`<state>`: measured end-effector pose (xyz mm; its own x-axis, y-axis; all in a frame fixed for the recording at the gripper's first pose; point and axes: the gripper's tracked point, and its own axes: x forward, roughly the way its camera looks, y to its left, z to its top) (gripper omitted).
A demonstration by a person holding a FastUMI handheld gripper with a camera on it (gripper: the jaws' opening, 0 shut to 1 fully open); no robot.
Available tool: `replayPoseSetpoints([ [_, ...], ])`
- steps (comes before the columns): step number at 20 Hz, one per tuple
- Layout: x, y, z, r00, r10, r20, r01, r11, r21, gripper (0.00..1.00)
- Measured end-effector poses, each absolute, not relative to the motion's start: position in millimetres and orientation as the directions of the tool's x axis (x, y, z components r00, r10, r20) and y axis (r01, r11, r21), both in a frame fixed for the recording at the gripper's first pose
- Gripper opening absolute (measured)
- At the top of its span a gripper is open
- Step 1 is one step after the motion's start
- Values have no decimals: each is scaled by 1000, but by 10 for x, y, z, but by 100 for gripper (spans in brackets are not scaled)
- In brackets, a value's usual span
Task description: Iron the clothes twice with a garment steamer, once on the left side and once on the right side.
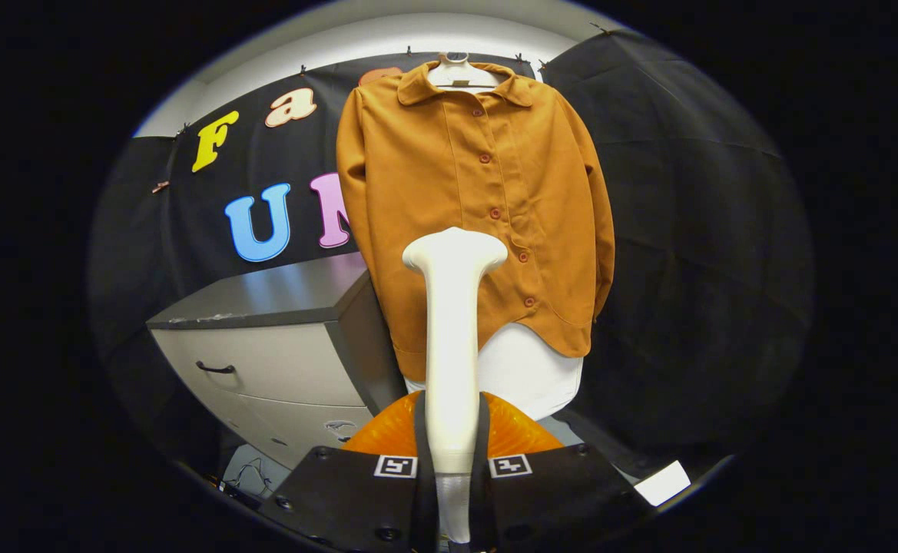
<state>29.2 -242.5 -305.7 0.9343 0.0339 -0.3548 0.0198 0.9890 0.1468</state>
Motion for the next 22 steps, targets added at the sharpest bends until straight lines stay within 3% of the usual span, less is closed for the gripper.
replayPoseSetpoints([
  [14, 262, -2661, -755, 997, 46, 62, -52, 993, 101, 19],
  [22, 680, -2935, -176, 989, -3, 147, -18, 990, 141, 18],
])
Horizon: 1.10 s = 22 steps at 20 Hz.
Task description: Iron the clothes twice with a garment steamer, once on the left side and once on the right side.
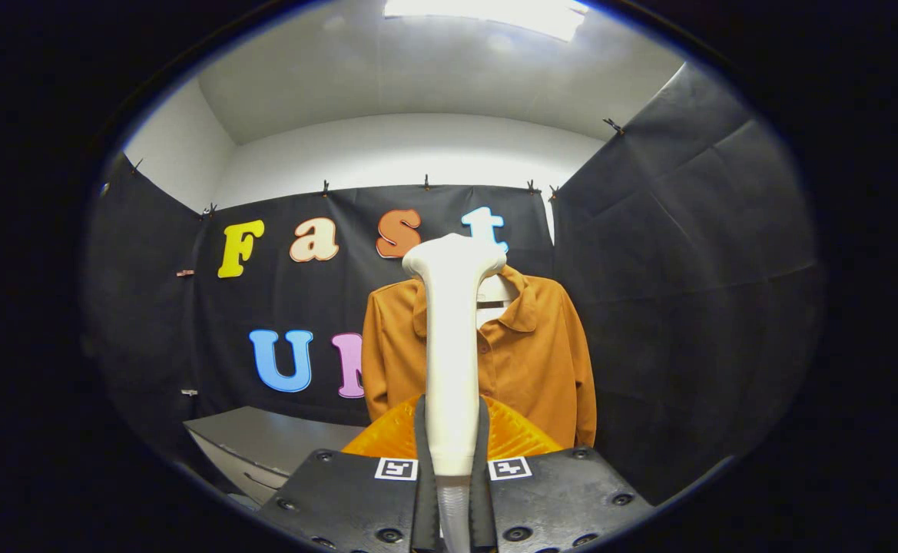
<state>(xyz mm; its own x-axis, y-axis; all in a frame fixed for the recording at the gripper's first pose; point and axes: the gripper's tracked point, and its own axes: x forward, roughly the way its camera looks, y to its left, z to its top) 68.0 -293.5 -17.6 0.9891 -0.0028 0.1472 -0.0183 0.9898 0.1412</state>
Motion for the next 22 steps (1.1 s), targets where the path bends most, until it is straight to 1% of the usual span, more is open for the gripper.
replayPoseSetpoints([
  [5, 1130, -3320, -90, 985, -49, 167, 25, 989, 145, 18],
  [8, 1472, -3467, -190, 989, -55, 140, 30, 985, 169, 18],
  [16, 2052, -3817, -863, 996, -60, 70, 43, 974, 224, 19],
  [18, 2108, -3845, -1032, 997, -56, 43, 45, 972, 230, 18],
  [22, 2101, -3829, -1209, 999, -36, 37, 27, 973, 227, 19],
])
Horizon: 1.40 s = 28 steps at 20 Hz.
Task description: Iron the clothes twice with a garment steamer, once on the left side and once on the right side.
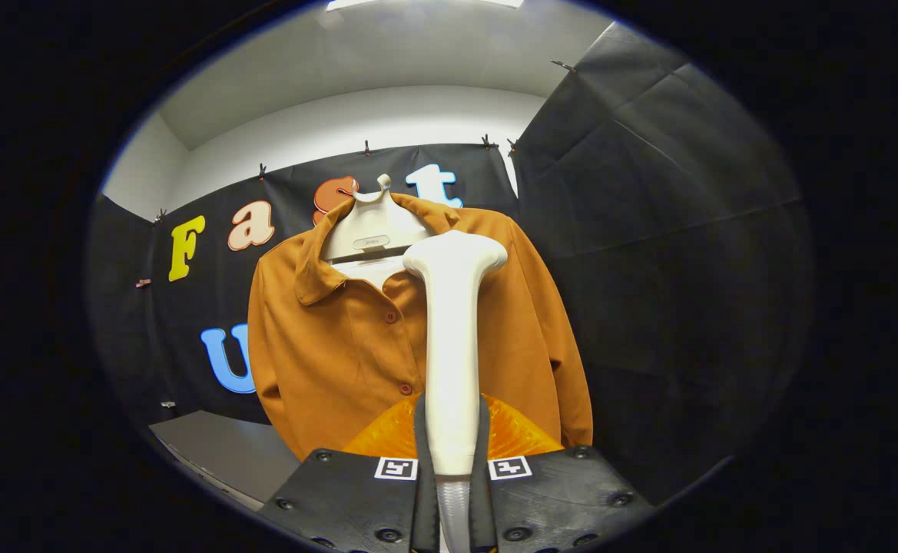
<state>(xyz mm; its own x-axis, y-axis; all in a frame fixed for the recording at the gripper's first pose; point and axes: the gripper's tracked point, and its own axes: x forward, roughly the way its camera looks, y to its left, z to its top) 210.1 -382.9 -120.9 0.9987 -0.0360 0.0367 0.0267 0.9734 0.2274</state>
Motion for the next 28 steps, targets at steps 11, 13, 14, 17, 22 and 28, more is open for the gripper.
replayPoseSetpoints([
  [11, 1899, -3795, -1987, 996, -21, -87, 37, 982, 188, 19],
  [13, 1841, -3776, -2130, 993, -18, -114, 39, 982, 185, 19],
  [14, 1813, -3771, -2210, 992, -18, -127, 41, 982, 183, 19],
  [17, 1732, -3778, -2412, 986, -22, -166, 52, 982, 179, 19],
  [22, 1594, -3774, -2695, 974, -28, -224, 69, 982, 177, 19],
  [28, 1365, -3761, -3104, 949, -32, -313, 91, 980, 175, 19],
])
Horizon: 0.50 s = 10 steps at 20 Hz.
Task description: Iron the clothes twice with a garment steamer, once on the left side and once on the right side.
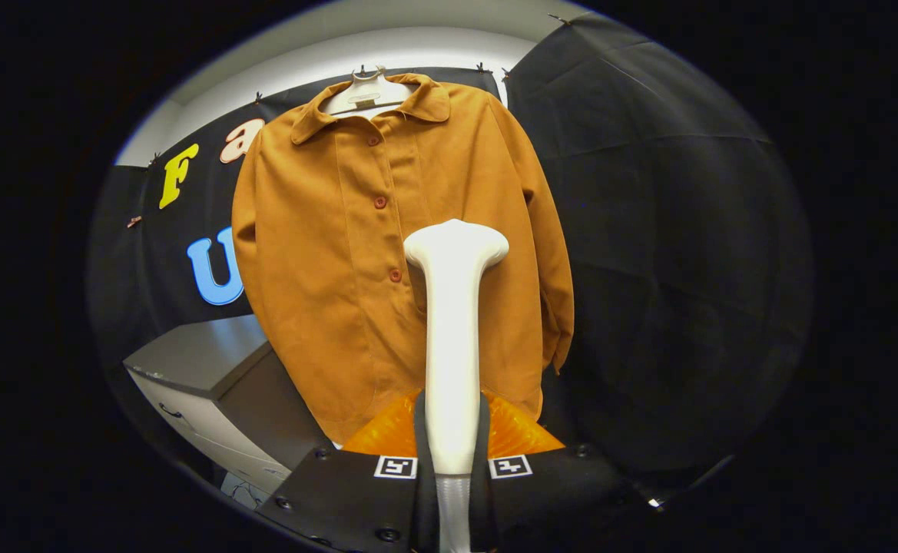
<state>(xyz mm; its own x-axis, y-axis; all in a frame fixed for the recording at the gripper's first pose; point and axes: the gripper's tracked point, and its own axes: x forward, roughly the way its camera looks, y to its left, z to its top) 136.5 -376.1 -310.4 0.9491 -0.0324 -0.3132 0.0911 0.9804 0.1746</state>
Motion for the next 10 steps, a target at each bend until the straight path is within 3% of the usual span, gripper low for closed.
replayPoseSetpoints([
  [10, 868, -3719, -3409, 921, -40, -388, 116, 978, 175, 19],
])
